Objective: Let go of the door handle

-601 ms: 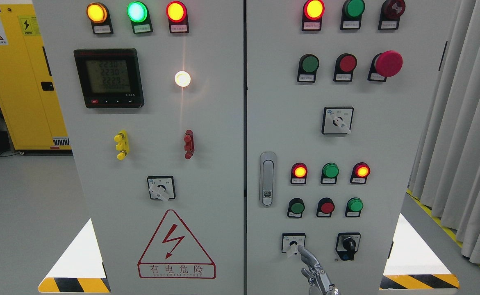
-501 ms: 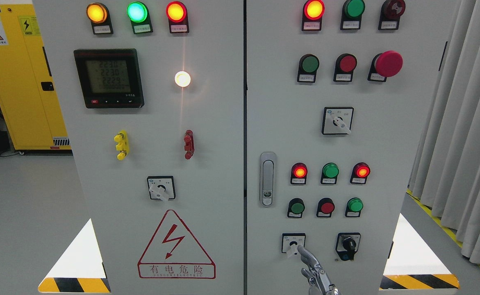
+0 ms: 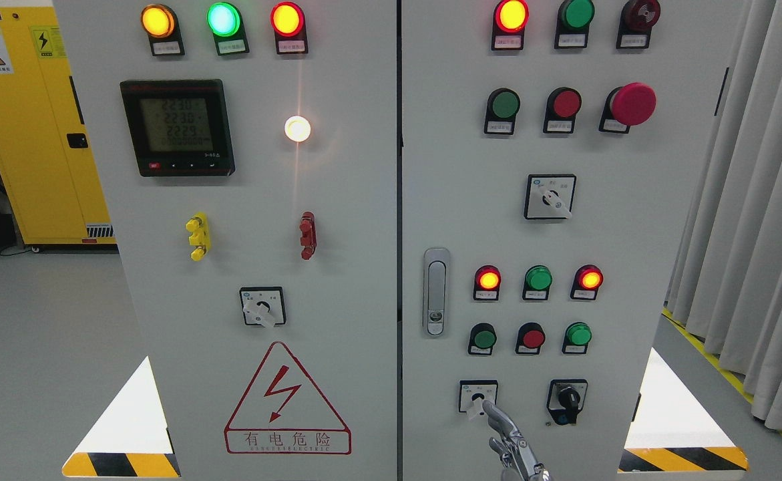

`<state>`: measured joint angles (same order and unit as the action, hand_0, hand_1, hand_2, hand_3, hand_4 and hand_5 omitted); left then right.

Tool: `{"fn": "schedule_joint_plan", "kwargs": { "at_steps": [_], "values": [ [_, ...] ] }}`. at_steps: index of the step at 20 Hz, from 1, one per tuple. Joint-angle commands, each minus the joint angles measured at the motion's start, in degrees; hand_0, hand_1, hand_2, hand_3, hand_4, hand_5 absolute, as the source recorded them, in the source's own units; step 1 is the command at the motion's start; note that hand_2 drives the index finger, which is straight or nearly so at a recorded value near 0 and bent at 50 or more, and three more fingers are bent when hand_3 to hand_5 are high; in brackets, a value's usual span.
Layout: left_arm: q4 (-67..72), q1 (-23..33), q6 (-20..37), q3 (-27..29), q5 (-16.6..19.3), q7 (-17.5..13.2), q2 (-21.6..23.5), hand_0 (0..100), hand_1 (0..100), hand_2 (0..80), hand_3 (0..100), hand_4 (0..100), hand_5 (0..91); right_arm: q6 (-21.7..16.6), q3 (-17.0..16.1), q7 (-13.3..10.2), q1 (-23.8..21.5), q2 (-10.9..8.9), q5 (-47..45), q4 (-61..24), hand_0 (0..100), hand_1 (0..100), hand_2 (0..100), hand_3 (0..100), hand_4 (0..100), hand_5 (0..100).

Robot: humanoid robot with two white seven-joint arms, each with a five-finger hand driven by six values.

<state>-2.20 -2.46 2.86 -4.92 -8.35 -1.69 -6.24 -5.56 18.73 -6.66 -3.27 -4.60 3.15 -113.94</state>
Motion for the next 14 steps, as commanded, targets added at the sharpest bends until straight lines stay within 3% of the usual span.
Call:
{"fn": "schedule_joint_plan", "kwargs": {
  "at_steps": [1, 2, 4, 5, 7, 8, 9, 10, 11, 14],
  "values": [
    [0.0, 0.0, 0.0, 0.0, 0.0, 0.0, 0.0, 12, 56, 0.0, 0, 0, 0.0, 0.0, -0.2, -0.1, 0.3, 0.38, 4.0, 0.0, 32, 20, 0, 23, 27, 4],
    [0.0, 0.0, 0.0, 0.0, 0.0, 0.0, 0.0, 12, 56, 0.0, 0, 0, 0.0, 0.0, -0.4, 0.0, 0.5, 0.47, 6.9, 0.1, 37, 26, 0, 34, 38, 19],
    [0.0, 0.0, 0.0, 0.0, 0.0, 0.0, 0.0, 12, 56, 0.0, 0, 0, 0.0, 0.0, -0.7, 0.0, 0.5, 0.56, 13.3, 0.2, 41, 28, 0, 36, 40, 23],
    [0.0, 0.0, 0.0, 0.0, 0.0, 0.0, 0.0, 12, 56, 0.0, 0, 0, 0.0, 0.0, -0.7, 0.0, 0.5, 0.73, 16.4, 0.4, 45, 34, 0, 57, 64, 57],
    [0.0, 0.0, 0.0, 0.0, 0.0, 0.0, 0.0, 12, 56, 0.0, 0, 0, 0.0, 1.6, -0.7, -0.3, 1.1, 1.08, 21.6, 0.5, 54, 36, 0, 76, 82, 82],
    [0.0, 0.0, 0.0, 0.0, 0.0, 0.0, 0.0, 12, 56, 0.0, 0, 0, 0.0, 2.7, -0.5, -0.7, 1.5, 1.69, 23.8, 0.6, 55, 36, 0, 76, 82, 82],
    [0.0, 0.0, 0.0, -0.1, 0.0, 0.0, 0.0, 12, 56, 0.0, 0, 0, 0.0, 3.4, -0.5, -1.5, 2.0, 1.96, 25.6, 0.6, 55, 36, 0, 79, 87, 89],
    [0.0, 0.0, 0.0, 0.0, 0.0, 0.0, 0.0, 12, 56, 0.0, 0, 0, 0.0, 3.5, -0.6, -2.4, 3.0, 2.31, 27.9, 0.8, 53, 38, 0, 92, 96, 100],
    [0.0, 0.0, 0.0, 0.0, 0.0, 0.0, 0.0, 12, 56, 0.0, 0, 0, 0.0, 3.8, -0.7, -2.6, 3.8, 2.75, 30.2, 1.2, 50, 39, 0, 98, 99, 100],
    [0.0, 0.0, 0.0, 0.0, 0.0, 0.0, 0.0, 12, 56, 0.0, 0, 0, 0.0, 4.5, -0.6, -2.6, 5.0, 2.84, 38.6, 2.0, 46, 39, 0, 100, 100, 100]
  ]
}}
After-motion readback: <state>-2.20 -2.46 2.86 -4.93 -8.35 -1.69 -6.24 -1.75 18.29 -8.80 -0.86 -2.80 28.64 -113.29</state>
